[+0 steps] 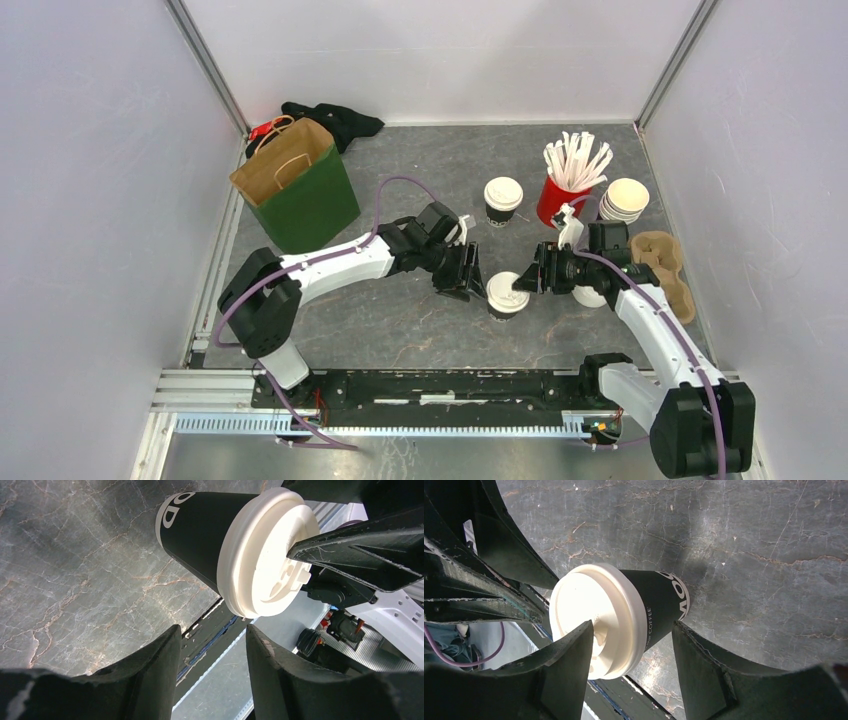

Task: Pack the takeout coffee

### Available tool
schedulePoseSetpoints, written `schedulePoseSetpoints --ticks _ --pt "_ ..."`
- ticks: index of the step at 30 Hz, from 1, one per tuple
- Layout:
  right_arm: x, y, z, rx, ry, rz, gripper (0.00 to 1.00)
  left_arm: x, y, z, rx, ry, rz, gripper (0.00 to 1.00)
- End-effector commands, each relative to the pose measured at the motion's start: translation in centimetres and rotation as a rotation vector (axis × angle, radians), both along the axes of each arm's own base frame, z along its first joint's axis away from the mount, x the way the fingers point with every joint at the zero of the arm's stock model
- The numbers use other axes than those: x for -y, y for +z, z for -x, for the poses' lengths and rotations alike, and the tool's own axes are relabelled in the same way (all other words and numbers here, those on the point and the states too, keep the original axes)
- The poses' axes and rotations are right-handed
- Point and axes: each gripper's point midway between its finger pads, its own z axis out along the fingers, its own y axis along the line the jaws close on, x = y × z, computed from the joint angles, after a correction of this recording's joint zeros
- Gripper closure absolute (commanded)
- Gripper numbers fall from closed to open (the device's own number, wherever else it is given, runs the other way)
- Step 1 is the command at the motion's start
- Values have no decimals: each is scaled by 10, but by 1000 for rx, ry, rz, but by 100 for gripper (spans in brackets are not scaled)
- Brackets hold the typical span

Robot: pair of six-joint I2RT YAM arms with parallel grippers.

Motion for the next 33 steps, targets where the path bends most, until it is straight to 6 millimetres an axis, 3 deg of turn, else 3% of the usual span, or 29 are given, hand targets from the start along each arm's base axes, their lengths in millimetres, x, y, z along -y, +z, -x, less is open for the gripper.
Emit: schedulePoseSetpoints --ticks 1,12,16,25,30,31,33 --pt "-1 0 -6 30 -3 -6 36 12 15 -6 11 1 57 42" --pt "0 -4 -4 27 4 0 37 19 -4 -12 -4 -2 33 42" --pt "2 -9 -1 21 1 19 38 10 -20 -11 -35 14 -37 44" --pt "20 -39 5 -16 -55 123 39 -45 -98 12 -126 8 -349 48" --pt "22 -40 4 -16 -61 116 40 -80 -148 29 -169 0 -490 51" --pt "22 -38 4 -12 -61 113 40 -78 -147 29 -166 -3 -472 52" --pt "19 -32 2 -4 -52 97 40 -64 -126 21 -118 9 -394 52"
